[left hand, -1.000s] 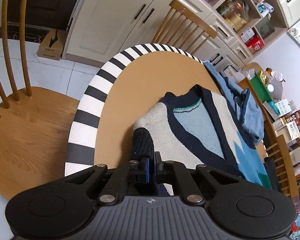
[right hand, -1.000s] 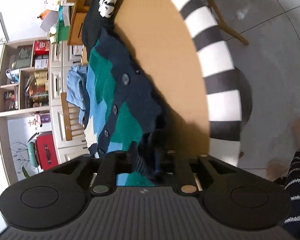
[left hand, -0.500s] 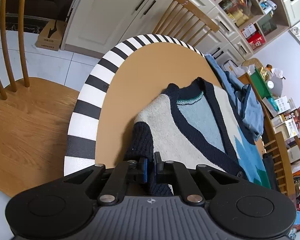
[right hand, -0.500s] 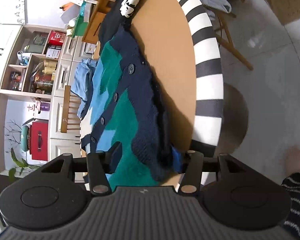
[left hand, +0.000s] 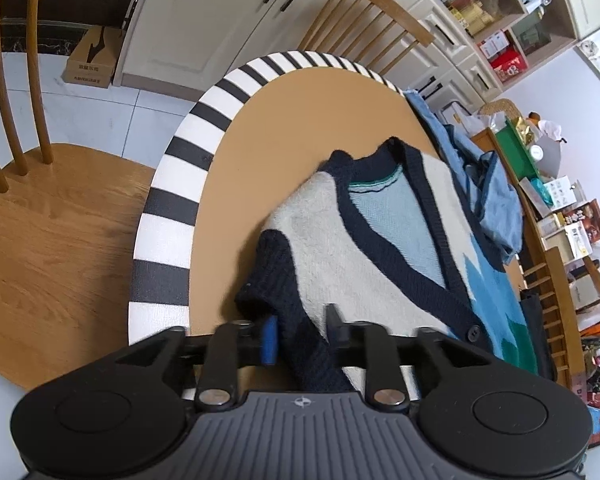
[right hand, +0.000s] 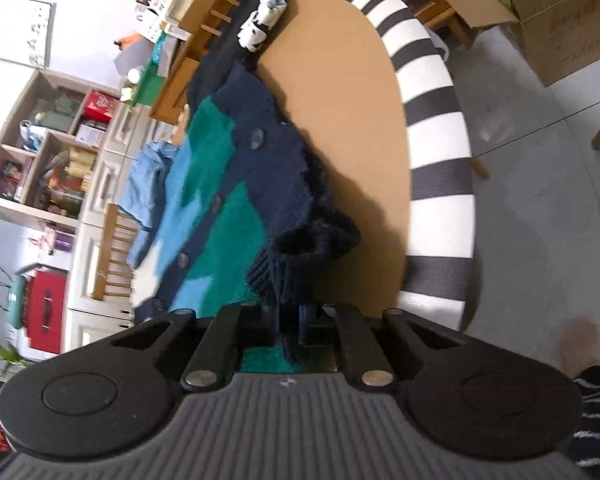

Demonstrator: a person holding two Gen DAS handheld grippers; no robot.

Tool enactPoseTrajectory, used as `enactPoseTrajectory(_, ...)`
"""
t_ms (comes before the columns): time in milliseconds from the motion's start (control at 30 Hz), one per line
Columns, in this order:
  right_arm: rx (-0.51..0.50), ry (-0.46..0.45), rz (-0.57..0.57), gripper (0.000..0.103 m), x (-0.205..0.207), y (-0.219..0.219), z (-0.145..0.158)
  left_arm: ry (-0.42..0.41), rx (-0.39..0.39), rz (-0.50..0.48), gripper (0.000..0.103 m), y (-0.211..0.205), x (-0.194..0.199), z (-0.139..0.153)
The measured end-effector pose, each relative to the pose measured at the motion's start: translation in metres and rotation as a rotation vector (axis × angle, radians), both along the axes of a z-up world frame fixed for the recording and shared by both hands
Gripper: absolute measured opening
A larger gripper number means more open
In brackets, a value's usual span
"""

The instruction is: Fold clothes

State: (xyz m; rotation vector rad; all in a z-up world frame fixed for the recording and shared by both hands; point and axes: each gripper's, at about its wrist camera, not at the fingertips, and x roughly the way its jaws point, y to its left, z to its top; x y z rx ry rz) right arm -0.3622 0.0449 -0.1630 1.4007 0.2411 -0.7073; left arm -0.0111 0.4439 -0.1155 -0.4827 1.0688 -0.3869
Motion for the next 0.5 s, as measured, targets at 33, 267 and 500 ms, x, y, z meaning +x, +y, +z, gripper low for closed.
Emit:
enactPoseTrajectory(33, 0.006, -0.015, -0.003, 0.008, -0.002, -0.001, 0.004, -0.007, 0.004, 0.0, 0.054, 0.003, -0.001, 0.004)
enactPoseTrajectory(267, 0.04, -0.107, 0.013, 0.008, -0.005, -0.016, 0.036, 0.014, -0.012, 0.046, 0.074, 0.027, 0.01, 0.011)
enactPoseTrajectory(500, 0.036, -0.113, 0.037, 0.008, 0.002, -0.022, 0.044, -0.055, 0.044, -0.075, 0.072, 0.014, 0.028, 0.002)
